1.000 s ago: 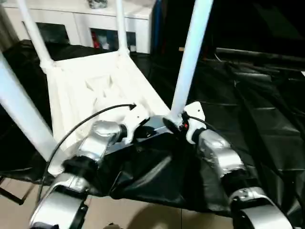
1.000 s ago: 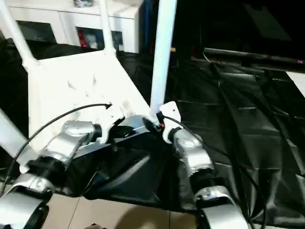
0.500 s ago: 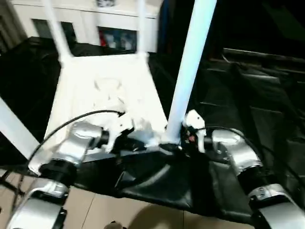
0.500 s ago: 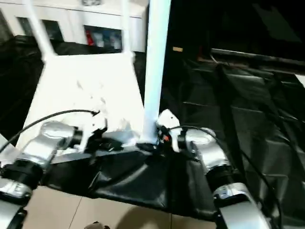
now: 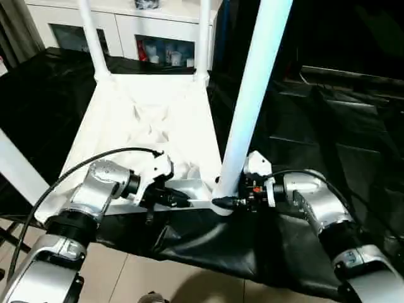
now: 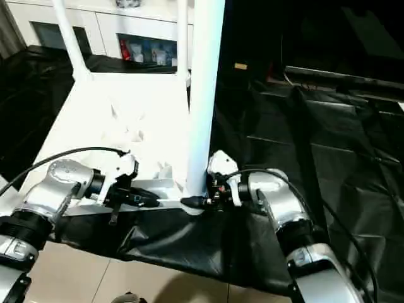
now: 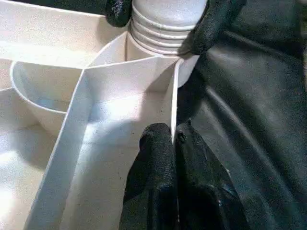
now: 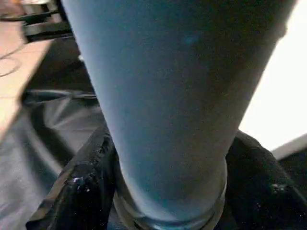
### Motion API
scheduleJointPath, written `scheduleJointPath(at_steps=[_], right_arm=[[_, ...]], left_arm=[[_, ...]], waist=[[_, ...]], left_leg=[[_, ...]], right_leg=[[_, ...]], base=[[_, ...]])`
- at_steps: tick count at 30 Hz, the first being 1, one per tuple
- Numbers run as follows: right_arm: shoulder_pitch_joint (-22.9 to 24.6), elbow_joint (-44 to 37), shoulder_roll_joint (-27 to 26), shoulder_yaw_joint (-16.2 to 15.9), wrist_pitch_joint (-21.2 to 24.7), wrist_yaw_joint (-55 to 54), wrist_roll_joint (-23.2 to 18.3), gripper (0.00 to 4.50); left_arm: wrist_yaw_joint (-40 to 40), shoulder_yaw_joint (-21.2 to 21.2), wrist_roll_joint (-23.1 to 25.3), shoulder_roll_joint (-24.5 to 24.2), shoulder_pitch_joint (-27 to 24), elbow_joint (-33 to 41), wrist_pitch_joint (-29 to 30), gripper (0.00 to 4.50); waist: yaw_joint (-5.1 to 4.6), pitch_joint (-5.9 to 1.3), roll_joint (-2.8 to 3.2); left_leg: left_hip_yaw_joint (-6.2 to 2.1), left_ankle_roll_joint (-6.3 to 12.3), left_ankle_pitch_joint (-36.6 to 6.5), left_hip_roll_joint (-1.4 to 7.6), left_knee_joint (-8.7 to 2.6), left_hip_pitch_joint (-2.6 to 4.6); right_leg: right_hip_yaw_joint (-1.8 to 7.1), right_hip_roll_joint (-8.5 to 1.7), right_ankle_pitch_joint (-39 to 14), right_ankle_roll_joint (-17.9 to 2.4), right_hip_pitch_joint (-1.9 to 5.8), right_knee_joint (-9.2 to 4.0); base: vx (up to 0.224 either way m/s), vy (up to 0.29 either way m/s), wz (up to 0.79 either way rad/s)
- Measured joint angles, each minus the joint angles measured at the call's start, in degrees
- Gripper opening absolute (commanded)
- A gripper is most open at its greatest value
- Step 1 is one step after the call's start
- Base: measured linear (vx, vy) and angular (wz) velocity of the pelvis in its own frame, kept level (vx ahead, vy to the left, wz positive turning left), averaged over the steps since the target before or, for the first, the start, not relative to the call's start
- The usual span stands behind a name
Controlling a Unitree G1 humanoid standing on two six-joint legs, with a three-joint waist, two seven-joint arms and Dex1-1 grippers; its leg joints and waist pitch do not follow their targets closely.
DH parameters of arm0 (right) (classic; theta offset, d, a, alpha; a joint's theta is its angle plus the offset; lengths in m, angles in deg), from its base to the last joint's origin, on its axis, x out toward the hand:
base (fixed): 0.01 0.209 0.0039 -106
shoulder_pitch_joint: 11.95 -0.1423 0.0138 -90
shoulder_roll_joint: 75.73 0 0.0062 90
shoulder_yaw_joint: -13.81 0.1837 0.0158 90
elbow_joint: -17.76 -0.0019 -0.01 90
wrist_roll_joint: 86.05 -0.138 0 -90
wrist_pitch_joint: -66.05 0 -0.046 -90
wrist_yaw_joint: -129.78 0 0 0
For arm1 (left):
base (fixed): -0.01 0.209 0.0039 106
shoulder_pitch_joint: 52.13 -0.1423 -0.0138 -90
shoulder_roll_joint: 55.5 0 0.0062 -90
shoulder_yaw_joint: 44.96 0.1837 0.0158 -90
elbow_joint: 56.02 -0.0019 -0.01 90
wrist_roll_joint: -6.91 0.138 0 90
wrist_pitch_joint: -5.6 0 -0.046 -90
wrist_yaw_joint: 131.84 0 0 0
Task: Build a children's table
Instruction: Rotate leg to tighten
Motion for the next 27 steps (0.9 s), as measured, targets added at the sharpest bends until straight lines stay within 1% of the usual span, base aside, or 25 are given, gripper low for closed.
scheduleJointPath(at_steps=[2,4,6,9,11,12,13,14,15,18,19,20,23,25,27], right_arm=[[-0.4,2.4,-3.1,2.8,0.0,-10.2,0.9,2.70],[-0.7,3.7,-4.8,4.2,0.1,-17.0,1.1,2.69],[-1.3,5.1,-7.3,6.3,0.4,-25.8,1.6,2.69],[-1.5,5.6,-10.0,8.2,0.6,-35.1,2.5,2.69],[-1.5,5.6,-11.4,8.7,0.5,-40.0,3.0,2.69],[-1.5,5.6,-11.6,8.7,0.1,-40.7,3.5,2.69],[-1.4,5.6,-11.6,8.7,-0.4,-41.2,3.9,2.69],[-1.3,5.6,-11.6,8.7,-0.7,-41.4,4.7,3.25],[-1.3,5.6,-11.6,8.7,-0.9,-41.4,4.9,3.39],[-1.1,5.6,-11.7,8.7,-1.2,-41.1,5.0,3.45],[-1.1,5.6,-11.7,8.7,-1.3,-41.0,5.0,3.76],[-1.0,5.6,-11.4,8.7,-1.7,-40.2,4.9,3.85],[-0.1,4.4,-8.8,7.7,-2.3,-31.2,3.2,3.85],[0.0,3.7,-6.1,6.3,-3.0,-23.3,2.4,3.85],[0.0,3.2,-4.7,5.7,-3.1,-18.1,2.0,3.85]], left_arm=[[7.0,-1.2,1.4,2.2,0.7,-1.2,0.5,0.00],[11.0,-1.3,2.1,3.9,1.4,-1.4,1.7,0.00],[16.7,-1.7,3.0,6.6,1.9,-1.3,3.9,0.00],[22.3,-1.8,4.1,9.3,2.1,-0.7,5.9,0.00],[24.7,-1.8,4.7,10.5,2.1,-0.3,6.7,0.00],[25.2,-1.8,5.0,10.8,2.2,-0.3,6.8,0.00],[25.5,-1.8,5.2,11.1,2.3,-0.3,6.9,0.00],[25.7,-1.7,5.3,11.3,2.3,-0.3,6.9,0.00],[25.7,-1.7,5.3,11.4,2.3,-0.3,6.9,0.00],[25.8,-1.7,5.4,11.5,2.4,-0.5,6.6,0.00],[25.8,-1.7,5.5,11.5,2.4,-0.4,6.6,0.00],[25.6,-1.5,5.4,11.2,2.4,-0.4,6.3,0.00],[21.6,-0.7,4.8,8.8,2.2,0.4,5.2,0.00],[16.7,-0.7,3.5,6.6,1.5,1.4,4.7,0.00],[13.6,-0.7,2.7,4.9,1.0,2.0,4.4,0.00]], waist=[[-0.29,-0.01,-0.05],[-0.97,0.00,-0.05],[-1.72,-0.01,-0.06],[-2.02,-0.03,-0.04],[-2.21,-0.05,0.00],[-2.24,-0.06,0.01],[-2.27,-0.08,0.04],[-2.26,-0.10,0.08],[-2.26,-0.11,0.09],[-2.27,-0.12,0.13],[-2.29,-0.12,0.13],[-2.29,-0.11,0.12],[-2.33,-0.05,0.02],[-2.60,-0.05,0.02],[-2.69,-0.05,0.01]], left_leg=[[0.00,-0.05,0.0,-0.01,0.00,0.13],[-0.01,-0.07,0.0,-0.03,-0.05,0.14],[-0.02,-0.12,0.1,-0.05,-0.03,0.22],[-0.01,-0.12,0.1,-0.06,-0.08,0.33],[-0.01,-0.12,0.1,-0.08,-0.15,0.40],[-0.01,-0.12,0.1,-0.08,-0.18,0.41],[0.00,-0.12,0.1,-0.09,-0.20,0.40],[0.01,-0.12,0.1,-0.11,-0.29,0.40],[0.01,-0.11,0.1,-0.12,-0.32,0.40],[0.02,-0.11,0.1,-0.11,-0.34,0.39],[0.02,-0.11,0.1,-0.11,-0.33,0.39],[0.02,-0.11,0.1,-0.11,-0.31,0.36],[0.02,-0.10,0.0,-0.10,-0.41,0.28],[0.02,-0.06,0.0,-0.07,-0.44,0.05],[-0.01,-0.05,0.0,-0.01,-0.44,-0.10]], right_leg=[[0.02,0.00,0.1,0.0,0.05,0.04],[0.02,-0.02,0.0,0.2,0.02,-0.08],[0.05,-0.02,0.0,0.2,0.04,-0.09],[0.07,-0.02,0.0,0.2,0.09,-0.09],[0.08,-0.02,0.1,0.0,0.13,-0.09],[0.07,-0.01,0.1,0.0,0.14,-0.11],[0.08,-0.01,0.1,0.0,0.14,-0.14],[0.09,-0.01,0.1,0.1,0.14,-0.22],[0.09,-0.01,0.1,0.1,0.14,-0.25],[0.08,-0.01,0.1,0.1,0.13,-0.27],[0.08,-0.01,0.1,0.1,0.13,-0.27],[0.08,-0.01,0.1,0.1,0.12,-0.28],[0.06,-0.01,0.1,0.1,0.07,-0.37],[0.01,0.02,0.1,0.1,-0.13,-0.37],[-0.09,0.06,0.0,0.1,-0.25,-0.36]], base=[[0.000,0.000,0.00],[0.000,0.000,0.00],[0.000,0.000,0.00],[0.000,0.000,0.00],[0.000,0.000,0.00],[0.000,0.000,0.00],[0.000,0.000,0.00],[0.000,0.000,0.00],[0.000,0.000,0.00],[0.000,0.000,0.00],[0.000,0.000,0.00],[0.000,0.000,0.00],[0.000,0.000,0.00],[0.000,0.000,0.00],[0.000,0.000,0.00]])
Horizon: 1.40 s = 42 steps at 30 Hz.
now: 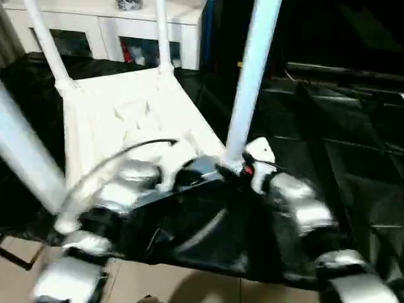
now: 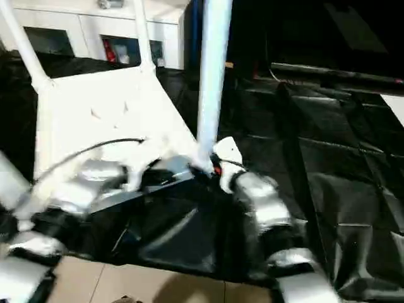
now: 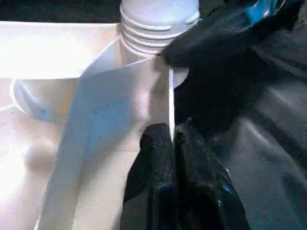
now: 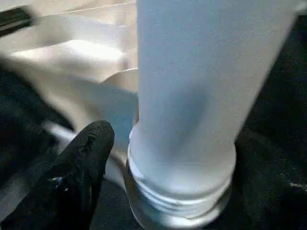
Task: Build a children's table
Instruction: Rotate leg to tighten
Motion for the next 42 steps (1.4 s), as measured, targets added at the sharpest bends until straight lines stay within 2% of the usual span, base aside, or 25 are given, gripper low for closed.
scheduleJointPath(at_steps=[5,9,11,17,24,27,30,32,35,41,42], right_arm=[[0.0,-1.1,3.1,-2.1,0.7,11.0,-1.9,3.85],[-0.1,-2.0,5.1,-3.7,1.8,19.6,-3.1,3.53],[-0.1,-2.2,6.1,-4.3,2.0,22.2,-3.3,3.53],[-0.1,-2.9,7.0,-4.9,2.6,25.0,-3.3,2.91],[0.0,-3.2,7.0,-5.2,2.8,25.1,-3.3,2.71],[0.7,-3.2,5.8,-4.0,2.8,20.9,-3.0,2.70],[1.2,-2.3,2.4,-1.8,2.4,10.0,-1.5,2.69],[1.0,-0.7,-1.3,0.5,2.4,-0.7,-0.8,2.69],[0.3,1.0,-5.1,2.9,2.7,-11.9,-0.2,2.68],[-0.3,1.8,-8.3,4.2,2.0,-21.2,1.2,2.68],[-0.3,1.8,-8.3,4.2,1.8,-21.2,1.3,3.03]], left_arm=[[-6.6,0.4,-1.3,-3.1,-1.3,1.6,-0.5,0.00],[-11.2,1.0,-2.6,-4.7,-1.9,2.1,-0.6,0.00],[-13.1,1.5,-2.8,-5.0,-2.0,2.3,-0.7,0.00],[-14.9,2.0,-2.8,-5.3,-2.1,2.9,-0.6,0.00],[-14.9,2.1,-2.8,-5.4,-2.2,2.9,-0.7,0.00],[-11.7,1.7,-2.4,-4.7,-2.3,2.9,-0.6,0.00],[-4.9,0.4,-1.1,-2.7,-2.4,2.8,0.2,0.00],[1.1,-0.7,0.3,-0.3,-2.3,2.8,1.7,0.00],[7.6,-1.3,1.3,2.9,-2.3,3.1,3.4,0.00],[12.7,-1.4,3.0,5.5,-2.3,3.9,4.3,0.00],[12.7,-1.2,3.1,5.5,-2.4,4.1,4.3,0.00]], waist=[[0.46,0.01,0.02],[1.59,0.03,-0.01],[2.09,0.03,-0.03],[2.87,0.03,-0.05],[2.89,0.03,-0.06],[2.82,0.01,-0.09],[2.48,-0.02,-0.22],[1.44,0.03,-0.36],[0.52,0.04,-0.39],[-0.01,-0.04,-0.44],[-0.01,-0.04,-0.44]], left_leg=[[-0.02,0.03,0.0,0.05,0.09,-0.04],[-0.02,0.03,0.0,0.06,0.19,-0.04],[0.00,0.03,0.0,0.04,0.24,-0.03],[-0.01,0.03,0.0,0.06,0.25,-0.03],[-0.01,0.03,0.0,0.07,0.26,-0.03],[-0.02,0.01,0.0,0.07,0.28,0.06],[-0.04,0.00,0.1,0.06,0.30,0.24],[-0.04,-0.03,0.1,0.04,0.26,0.43],[-0.07,-0.05,0.1,0.00,0.25,0.56],[-0.05,-0.05,0.1,-0.03,0.05,0.62],[-0.05,-0.05,0.1,-0.03,0.04,0.62]], right_leg=[[-0.15,-0.02,0.0,-0.1,0.01,0.04],[-0.18,-0.10,0.0,-0.1,0.11,0.05],[-0.18,-0.14,0.0,-0.1,0.17,0.04],[-0.22,-0.14,0.0,-0.1,0.16,0.09],[-0.24,-0.14,0.0,-0.1,0.15,0.09],[-0.22,-0.14,0.0,-0.1,0.22,0.16],[-0.19,-0.14,0.0,-0.1,0.30,0.27],[-0.18,-0.15,-0.1,0.1,0.35,0.20],[-0.18,-0.17,-0.1,0.1,0.38,0.08],[-0.15,-0.17,-0.1,0.2,0.36,0.08],[-0.15,-0.17,-0.1,0.1,0.36,0.08]], base=[[0.000,0.000,0.00],[0.000,0.000,0.00],[0.000,0.000,0.00],[0.000,0.000,0.00],[0.000,0.000,0.00],[0.000,0.000,0.00],[0.000,0.000,0.00],[0.000,0.000,0.00],[0.000,0.000,0.00],[0.000,0.000,0.00],[0.000,0.000,0.00]])
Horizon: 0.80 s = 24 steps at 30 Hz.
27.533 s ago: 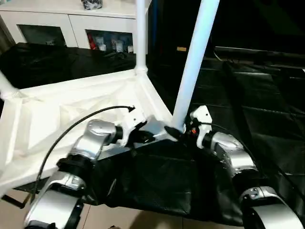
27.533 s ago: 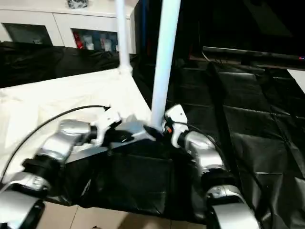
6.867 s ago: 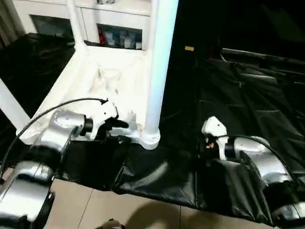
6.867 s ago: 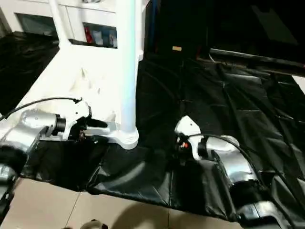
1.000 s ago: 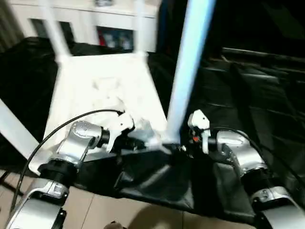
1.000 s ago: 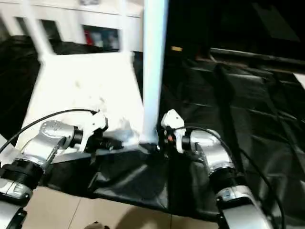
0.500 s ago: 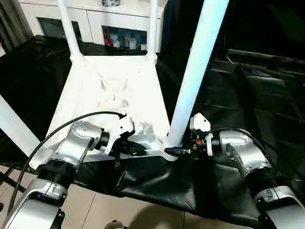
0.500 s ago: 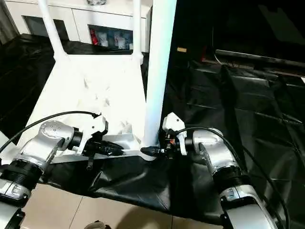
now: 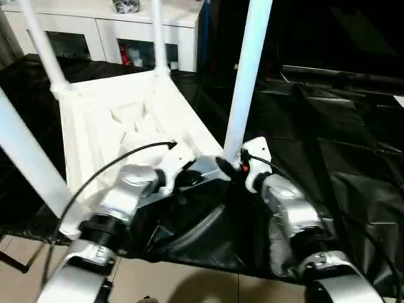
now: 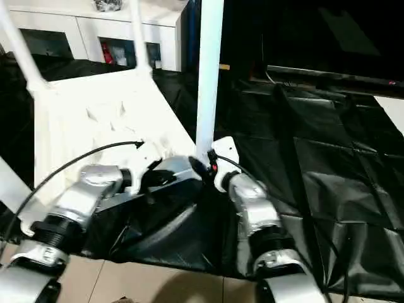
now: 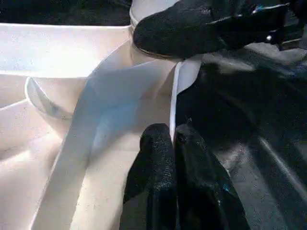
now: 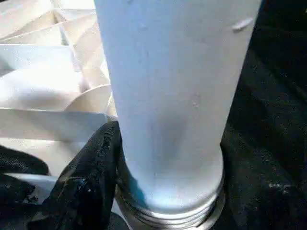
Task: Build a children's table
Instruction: Rotate leg to tighten
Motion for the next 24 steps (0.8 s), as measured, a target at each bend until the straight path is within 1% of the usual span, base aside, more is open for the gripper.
scheduleJointPath(at_steps=[2,4,5,7,10,13,15,19,20,21,24], right_arm=[[0.0,0.0,0.0,0.0,-0.3,0.0,0.1,3.38],[0.1,-0.3,0.1,0.0,-0.4,1.0,-0.1,3.40],[0.1,-0.5,0.6,-0.1,-0.5,2.8,-0.1,3.61],[0.1,-0.5,1.5,-0.1,-0.7,5.2,-0.1,3.82],[0.2,-0.6,4.4,-2.9,-2.3,11.7,0.0,3.82],[0.3,-0.7,6.5,-4.4,-3.2,18.1,-0.1,3.82],[0.3,-0.8,7.4,-4.9,-3.4,21.5,-0.2,3.82],[0.3,-2.2,10.2,-7.2,-3.6,30.2,-0.8,3.82],[0.3,-2.3,10.9,-7.5,-3.6,33.1,-1.1,3.66],[0.3,-2.6,11.4,-7.8,-3.4,35.4,-1.3,3.66],[0.1,-2.8,12.4,-8.5,-2.8,39.5,-2.2,3.39]], left_arm=[[0.0,0.2,0.2,0.0,-0.3,0.7,0.0,0.00],[-0.2,0.3,0.3,-0.4,-0.8,1.6,-0.1,0.00],[-0.9,0.4,0.1,-0.8,-0.9,2.0,-0.3,0.00],[-1.8,0.4,-0.2,-1.2,-1.1,2.4,-0.3,0.00],[-5.2,0.5,-1.0,-3.1,-1.8,3.6,-0.8,0.00],[-9.4,0.5,-2.0,-5.0,-2.7,4.6,-1.3,0.00],[-11.9,0.7,-2.5,-5.6,-3.0,5.1,-1.3,0.00],[-16.9,1.7,-4.1,-7.8,-3.3,5.5,-2.1,0.00],[-18.2,2.0,-4.6,-8.4,-3.3,5.5,-2.4,0.00],[-19.3,2.2,-4.9,-9.0,-3.3,5.5,-2.6,0.00],[-21.9,2.5,-5.6,-10.1,-3.4,5.5,-2.7,0.00]], waist=[[0.00,0.00,0.00],[-0.08,0.01,-0.01],[-0.17,0.02,-0.01],[-0.20,0.02,-0.01],[-0.23,0.02,-0.01],[-0.14,0.03,0.00],[0.13,0.03,0.01],[0.74,0.10,-0.10],[0.97,0.11,-0.13],[1.12,0.13,-0.15],[1.45,0.15,-0.21]], left_leg=[[0.01,0.00,0.0,0.00,-0.08,-0.02],[0.02,0.00,0.0,0.00,-0.13,-0.09],[0.02,0.00,0.0,0.00,-0.15,-0.17],[0.02,0.00,0.0,0.00,-0.23,-0.22],[0.03,0.00,0.0,0.03,-0.33,-0.28],[0.01,0.00,0.0,0.05,-0.36,-0.32],[0.01,0.01,0.0,0.05,-0.30,-0.40],[0.00,0.02,0.0,0.06,-0.14,-0.48],[0.00,0.02,0.0,0.06,-0.11,-0.50],[0.00,0.02,0.0,0.07,-0.08,-0.51],[0.00,0.03,0.0,0.10,0.00,-0.58]], right_leg=[[0.00,0.00,0.0,0.0,-0.02,0.00],[0.00,0.01,0.1,-0.2,-0.11,-0.01],[-0.01,0.02,0.1,-0.2,-0.19,-0.03],[-0.02,0.02,0.1,-0.2,-0.23,-0.06],[-0.08,0.05,0.1,-0.2,-0.33,-0.07],[-0.16,0.05,0.1,-0.3,-0.33,-0.06],[-0.17,0.03,0.1,-0.3,-0.33,-0.07],[-0.17,0.02,0.1,-0.3,-0.33,-0.05],[-0.17,0.02,0.1,-0.3,-0.33,-0.05],[-0.19,0.02,0.1,-0.3,-0.33,-0.03],[-0.32,0.02,0.1,-0.3,-0.32,0.00]], base=[[0.000,0.000,0.00],[0.000,0.000,0.00],[0.000,0.000,0.00],[0.000,0.000,0.00],[0.000,0.000,0.00],[0.000,0.000,0.00],[0.000,0.000,0.00],[0.000,0.000,0.00],[0.000,0.000,0.00],[0.000,0.000,0.00],[0.000,0.000,0.00]])
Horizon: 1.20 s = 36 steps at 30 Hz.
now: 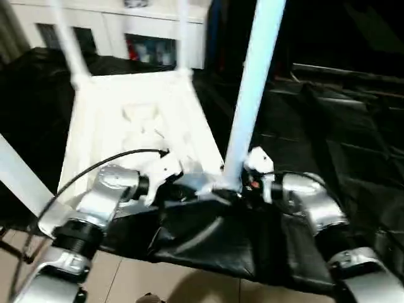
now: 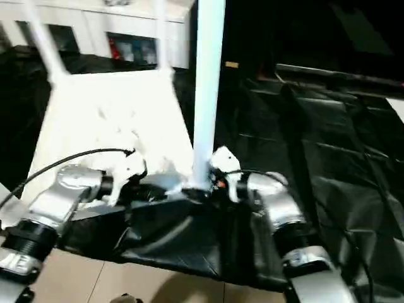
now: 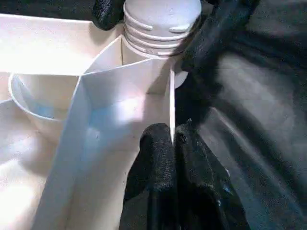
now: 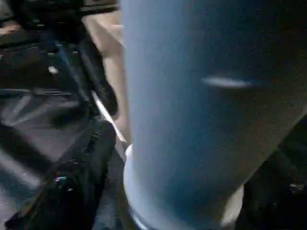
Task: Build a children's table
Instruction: Rotate leg to tighten
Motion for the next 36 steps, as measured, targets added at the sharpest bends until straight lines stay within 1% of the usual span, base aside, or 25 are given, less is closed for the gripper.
scheduleJointPath(at_steps=[2,3,4,7,10,13,14,16,17,20,21,22,23,26,27,28,30,31,32,34,36], right_arm=[[-0.1,0.0,0.3,-0.2,0.2,1.5,-0.2,3.21],[-0.2,0.0,0.5,-0.4,0.2,2.1,-0.2,3.21],[-0.3,0.0,0.8,-0.7,0.2,3.0,-0.2,3.03],[-0.5,0.0,1.1,-1.2,0.2,4.4,-0.2,2.84],[-0.5,0.0,1.1,-1.2,0.2,4.5,-0.2,2.73],[-0.2,0.0,0.9,-0.7,0.2,2.9,-0.1,2.71],[0.0,0.1,0.5,-0.3,0.2,1.0,0.1,2.70],[0.1,1.3,-2.0,1.5,0.5,-7.4,1.1,2.69],[0.1,1.8,-3.1,2.3,0.6,-11.3,1.2,2.69],[0.2,2.6,-6.2,4.5,2.0,-21.5,1.6,2.69],[0.2,2.6,-7.9,5.4,2.6,-26.1,2.0,2.69],[0.2,2.9,-9.7,6.7,2.9,-31.9,2.6,2.69],[0.1,3.1,-10.8,7.3,2.9,-37.2,3.4,2.69],[0.1,3.4,-11.2,7.5,2.0,-41.1,4.4,2.69],[0.3,3.4,-11.2,7.5,1.5,-41.1,4.4,3.25],[0.4,3.4,-11.2,7.6,1.3,-41.1,4.2,3.25],[0.5,3.4,-11.2,7.7,0.9,-41.1,4.5,3.45],[0.6,3.2,-11.2,7.7,0.9,-40.7,4.3,3.69],[0.7,3.0,-10.9,7.7,0.9,-39.9,4.2,3.69],[0.7,2.9,-9.6,7.5,0.4,-36.3,4.0,3.85],[0.6,2.8,-8.3,6.7,-0.1,-32.9,3.8,3.85]], left_arm=[[-1.1,0.1,-0.1,-0.4,0.0,0.0,-0.1,0.00],[-1.4,0.1,-0.1,-0.5,0.0,0.0,-0.1,0.00],[-2.0,0.1,-0.2,-0.7,0.0,0.0,-0.2,0.00],[-3.2,0.2,-0.2,-1.2,0.0,0.0,-0.3,0.00],[-3.2,0.2,-0.2,-1.2,0.0,0.0,-0.4,0.00],[-1.5,0.1,0.0,-0.6,0.0,-0.3,-0.4,0.00],[-0.3,0.0,0.1,-0.2,0.0,-0.4,-0.4,0.00],[4.8,-1.1,1.1,1.6,0.3,-1.6,0.0,0.00],[6.5,-1.4,1.7,2.4,0.7,-2.0,0.4,0.00],[12.0,-1.6,2.9,4.7,1.0,-2.1,1.7,0.00],[14.6,-1.7,3.9,6.2,1.0,-2.2,2.1,0.00],[17.7,-2.0,5.2,8.2,1.3,-2.7,2.7,0.00],[20.9,-1.8,6.2,10.2,1.6,-3.1,3.0,0.00],[23.8,-1.5,6.8,11.9,1.6,-3.2,3.1,0.00],[23.8,-1.4,6.8,11.9,1.6,-3.2,2.9,0.00],[23.8,-1.3,6.8,11.9,1.6,-3.2,2.8,0.00],[23.8,-1.0,6.8,12.0,1.8,-3.2,2.7,0.00],[23.7,-1.0,6.8,12.0,1.8,-3.1,2.7,0.00],[23.5,-1.0,6.7,12.0,1.8,-3.0,2.6,0.00],[22.6,-1.0,6.7,11.5,1.6,-2.6,2.0,0.00],[21.1,-1.1,6.4,10.6,1.3,-2.1,1.3,0.00]], waist=[[0.14,0.02,-0.12],[0.19,0.02,-0.17],[0.27,0.01,-0.24],[0.39,0.02,-0.34],[0.45,0.03,-0.37],[0.60,0.02,-0.37],[0.59,0.02,-0.36],[0.13,0.01,-0.42],[-0.22,0.03,-0.46],[-0.84,0.03,-0.46],[-1.05,0.00,-0.42],[-1.25,-0.07,-0.33],[-1.51,-0.15,-0.19],[-1.50,-0.30,0.17],[-1.47,-0.30,0.23],[-1.41,-0.31,0.26],[-1.35,-0.31,0.24],[-1.37,-0.31,0.24],[-1.36,-0.31,0.24],[-1.32,-0.29,0.26],[-1.34,-0.28,0.28]], left_leg=[[0.00,0.00,0.0,0.01,0.04,-0.01],[0.00,0.00,0.0,0.02,0.07,-0.01],[0.00,0.00,0.0,0.02,0.08,-0.01],[-0.01,0.00,0.0,0.02,0.12,-0.02],[-0.02,0.00,0.0,0.02,0.11,-0.02],[-0.02,0.00,0.0,0.02,0.14,0.02],[-0.02,0.00,0.0,0.02,0.17,0.07],[-0.09,-0.02,0.0,0.01,0.18,0.31],[-0.12,-0.03,0.0,0.01,0.19,0.37],[-0.11,-0.03,0.0,-0.03,0.16,0.54],[-0.11,-0.04,0.0,-0.03,0.11,0.59],[-0.10,-0.04,0.0,-0.06,0.13,0.66],[-0.05,-0.04,0.0,-0.12,0.11,0.74],[-0.02,-0.03,0.0,-0.17,0.07,0.79],[-0.02,-0.03,0.0,-0.17,0.02,0.77],[-0.01,-0.03,0.0,-0.17,-0.03,0.76],[-0.01,-0.03,0.0,-0.17,-0.13,0.75],[-0.01,-0.03,0.0,-0.17,-0.18,0.73],[-0.01,-0.03,0.0,-0.17,-0.21,0.70],[-0.01,-0.03,0.0,-0.16,-0.23,0.56],[-0.01,-0.03,0.0,-0.13,-0.24,0.45]], right_leg=[[-0.01,0.00,0.0,0.0,0.01,0.04],[-0.02,0.00,0.0,0.0,0.01,0.05],[-0.03,0.00,0.0,0.0,0.01,0.05],[-0.03,-0.01,0.0,0.0,0.02,0.07],[-0.03,-0.01,0.0,0.0,0.02,0.08],[-0.03,-0.02,0.0,0.0,0.06,0.14],[-0.02,-0.03,0.0,0.0,0.08,0.18],[0.02,-0.03,0.1,-0.1,0.21,0.23],[0.03,-0.04,0.0,0.0,0.23,0.21],[0.06,-0.06,0.0,0.2,0.32,0.10],[0.06,-0.06,0.0,0.2,0.36,0.04],[0.11,-0.06,0.0,0.2,0.40,0.04],[0.21,-0.10,0.0,0.2,0.44,0.00],[0.29,-0.11,-0.1,0.3,0.51,-0.05],[0.29,-0.11,-0.1,0.3,0.49,-0.05],[0.29,-0.11,-0.1,0.3,0.48,-0.05],[0.29,-0.09,-0.1,0.3,0.46,-0.04],[0.29,-0.09,0.0,0.2,0.44,-0.04],[0.29,-0.09,0.0,0.2,0.42,-0.05],[0.26,-0.08,0.0,0.2,0.31,-0.05],[0.23,-0.06,0.0,0.1,0.20,-0.04]], base=[[0.000,0.000,0.00],[0.000,0.000,0.00],[0.000,0.000,0.00],[0.000,0.000,0.00],[0.000,0.000,0.00],[0.000,0.000,0.00],[0.000,0.000,0.00],[0.000,0.000,0.00],[0.000,0.000,0.00],[0.000,0.000,0.00],[0.000,0.000,0.00],[0.000,0.000,0.00],[0.000,0.000,0.00],[0.000,0.000,0.00],[0.000,0.000,0.00],[0.000,0.000,0.00],[0.000,0.000,0.00],[0.000,0.000,0.00],[0.000,0.000,0.00],[0.000,0.000,0.00],[0.000,0.000,0.00]])
